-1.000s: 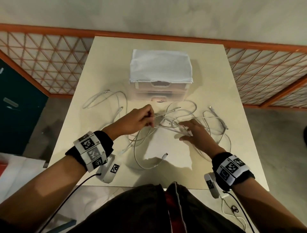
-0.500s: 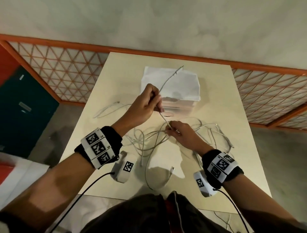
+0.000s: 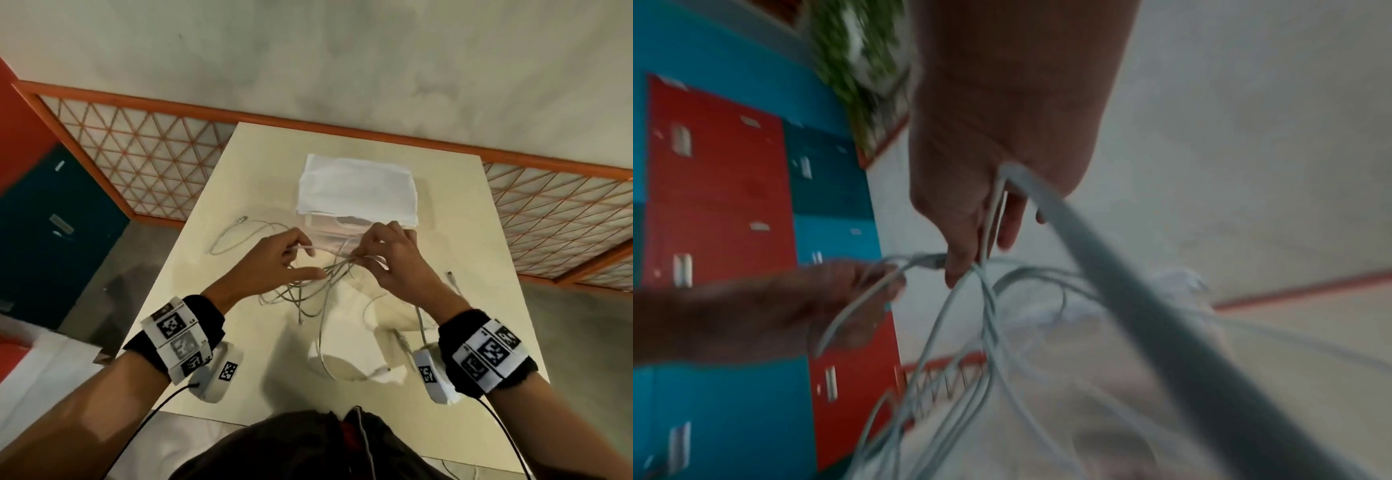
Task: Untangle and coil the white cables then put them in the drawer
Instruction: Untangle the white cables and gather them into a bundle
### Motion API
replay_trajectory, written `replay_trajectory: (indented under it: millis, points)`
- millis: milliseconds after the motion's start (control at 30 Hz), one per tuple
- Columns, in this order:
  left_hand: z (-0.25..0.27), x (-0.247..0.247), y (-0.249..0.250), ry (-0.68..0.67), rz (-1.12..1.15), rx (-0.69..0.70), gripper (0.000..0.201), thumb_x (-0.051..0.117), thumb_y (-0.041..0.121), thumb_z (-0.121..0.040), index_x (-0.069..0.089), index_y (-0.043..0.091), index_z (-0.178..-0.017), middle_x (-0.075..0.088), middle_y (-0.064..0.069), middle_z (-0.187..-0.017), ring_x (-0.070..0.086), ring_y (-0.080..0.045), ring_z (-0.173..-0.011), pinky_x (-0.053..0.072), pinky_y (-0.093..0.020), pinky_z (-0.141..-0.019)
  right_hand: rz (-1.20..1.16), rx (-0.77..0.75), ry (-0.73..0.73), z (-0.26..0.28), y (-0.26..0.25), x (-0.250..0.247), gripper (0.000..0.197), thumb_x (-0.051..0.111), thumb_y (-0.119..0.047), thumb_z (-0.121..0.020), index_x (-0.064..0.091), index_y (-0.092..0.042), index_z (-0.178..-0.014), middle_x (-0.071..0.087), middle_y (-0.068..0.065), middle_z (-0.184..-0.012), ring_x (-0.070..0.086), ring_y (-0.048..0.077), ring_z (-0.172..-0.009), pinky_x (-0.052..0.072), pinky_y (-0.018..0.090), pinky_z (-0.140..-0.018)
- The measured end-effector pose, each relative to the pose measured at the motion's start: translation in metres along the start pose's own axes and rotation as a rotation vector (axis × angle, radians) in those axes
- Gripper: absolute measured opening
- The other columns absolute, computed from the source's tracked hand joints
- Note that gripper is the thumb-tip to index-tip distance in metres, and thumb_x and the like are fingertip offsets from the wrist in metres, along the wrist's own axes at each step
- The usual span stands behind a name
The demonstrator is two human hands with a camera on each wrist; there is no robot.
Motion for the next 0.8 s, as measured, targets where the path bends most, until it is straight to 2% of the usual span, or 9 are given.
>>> replay_trajectory:
  millis: [100, 167, 233, 400, 467, 533, 633, 733, 800]
  points:
    - [-0.004, -0.003, 0.016, 0.031, 0.077, 0.038, 0.017, 0.077, 0.032, -0.075, 0.069, 0.02, -0.083, 0.017, -0.006, -0.06, 0.02, -0.02, -0.054, 0.019, -0.027, -0.055, 0.078, -0.055, -0.009, -0.016, -0.014, -0.033, 0.019, 0.053, -0.033, -0.087, 0.07, -0.025, -0.09, 0.063, -0.009, -0.089, 0.05, 0.01, -0.089, 0.022, 0.032, -0.078]
    - [-0.008, -0.008, 0.029, 0.082, 0.133, 0.074, 0.009, 0.073, 0.029, -0.078, 0.07, 0.02, -0.077, 0.017, 0.003, -0.056, 0.019, -0.018, -0.054, 0.023, -0.028, -0.057, 0.091, -0.078, 0.012, -0.022, -0.02, -0.053, 0.012, 0.059, -0.026, -0.086, 0.07, -0.023, -0.09, 0.068, -0.009, -0.087, 0.058, 0.012, -0.085, 0.022, 0.03, -0.078]
    - [-0.011, -0.013, 0.044, 0.086, 0.178, 0.103, 0.011, 0.073, 0.027, -0.078, 0.07, 0.017, -0.076, 0.017, 0.009, -0.053, 0.019, -0.012, -0.053, 0.027, -0.026, -0.059, 0.051, -0.086, 0.039, -0.027, -0.026, -0.069, 0.009, 0.061, -0.02, -0.085, 0.068, -0.019, -0.09, 0.07, -0.006, -0.085, 0.064, 0.015, -0.08, 0.025, 0.03, -0.078]
    - [-0.015, -0.025, 0.073, 0.072, 0.211, 0.178, 0.028, 0.084, 0.041, -0.059, 0.071, 0.023, -0.077, 0.014, -0.001, -0.058, 0.015, -0.016, -0.052, 0.014, -0.025, -0.051, -0.024, -0.096, 0.199, -0.037, -0.044, -0.093, 0.006, 0.06, -0.013, -0.086, 0.065, -0.012, -0.089, 0.062, 0.002, -0.086, 0.057, 0.019, -0.079, 0.041, 0.035, -0.073]
    - [-0.014, -0.021, 0.074, 0.077, 0.198, 0.192, 0.023, 0.082, 0.037, -0.061, 0.073, 0.022, -0.076, 0.014, -0.002, -0.055, 0.013, -0.017, -0.05, 0.014, -0.025, -0.049, -0.046, -0.093, 0.164, -0.04, -0.047, -0.096, 0.005, 0.06, -0.013, -0.087, 0.064, -0.012, -0.089, 0.063, 0.0, -0.084, 0.058, 0.017, -0.076, 0.045, 0.037, -0.072]
    - [-0.013, -0.017, 0.072, 0.114, 0.234, 0.177, 0.014, 0.078, 0.033, -0.068, 0.073, 0.02, -0.071, 0.016, 0.003, -0.051, 0.014, -0.016, -0.048, 0.017, -0.024, -0.048, -0.082, -0.063, 0.109, -0.039, -0.045, -0.092, 0.004, 0.058, -0.014, -0.09, 0.06, -0.011, -0.09, 0.065, -0.001, -0.081, 0.06, 0.015, -0.075, 0.046, 0.038, -0.075]
    - [-0.014, -0.018, 0.07, 0.195, 0.317, 0.161, 0.015, 0.071, 0.023, -0.077, 0.07, 0.009, -0.073, 0.028, 0.01, -0.047, 0.023, -0.01, -0.045, 0.024, -0.017, -0.047, -0.122, -0.027, 0.076, -0.032, -0.039, -0.072, 0.003, 0.054, -0.016, -0.093, 0.054, -0.012, -0.091, 0.066, -0.002, -0.076, 0.063, 0.018, -0.073, 0.048, 0.04, -0.074]
    - [-0.013, -0.019, 0.079, 0.175, 0.248, 0.204, 0.011, 0.063, 0.006, -0.087, 0.071, 0.002, -0.081, 0.054, 0.016, -0.049, 0.04, 0.002, -0.043, 0.028, -0.007, -0.048, -0.183, -0.01, 0.028, -0.022, -0.036, -0.039, 0.007, 0.056, -0.016, -0.089, 0.058, -0.01, -0.086, 0.061, 0.001, -0.077, 0.053, 0.016, -0.071, 0.044, 0.032, -0.068]
    - [-0.012, -0.016, 0.084, 0.171, 0.233, 0.225, 0.011, 0.06, -0.001, -0.087, 0.069, -0.003, -0.082, 0.06, 0.02, -0.053, 0.048, 0.008, -0.047, 0.03, -0.003, -0.05, -0.207, 0.004, -0.027, -0.015, -0.03, -0.015, 0.003, 0.06, -0.012, -0.084, 0.061, -0.011, -0.081, 0.061, -0.001, -0.076, 0.049, 0.013, -0.074, 0.041, 0.031, -0.07]
Point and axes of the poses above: each hand's wrist, its own z-axis away from the middle knuckle, its own x-axis out of the palm, y = z × x, the point moved 1 cm from there along -z, towards the middle knuckle
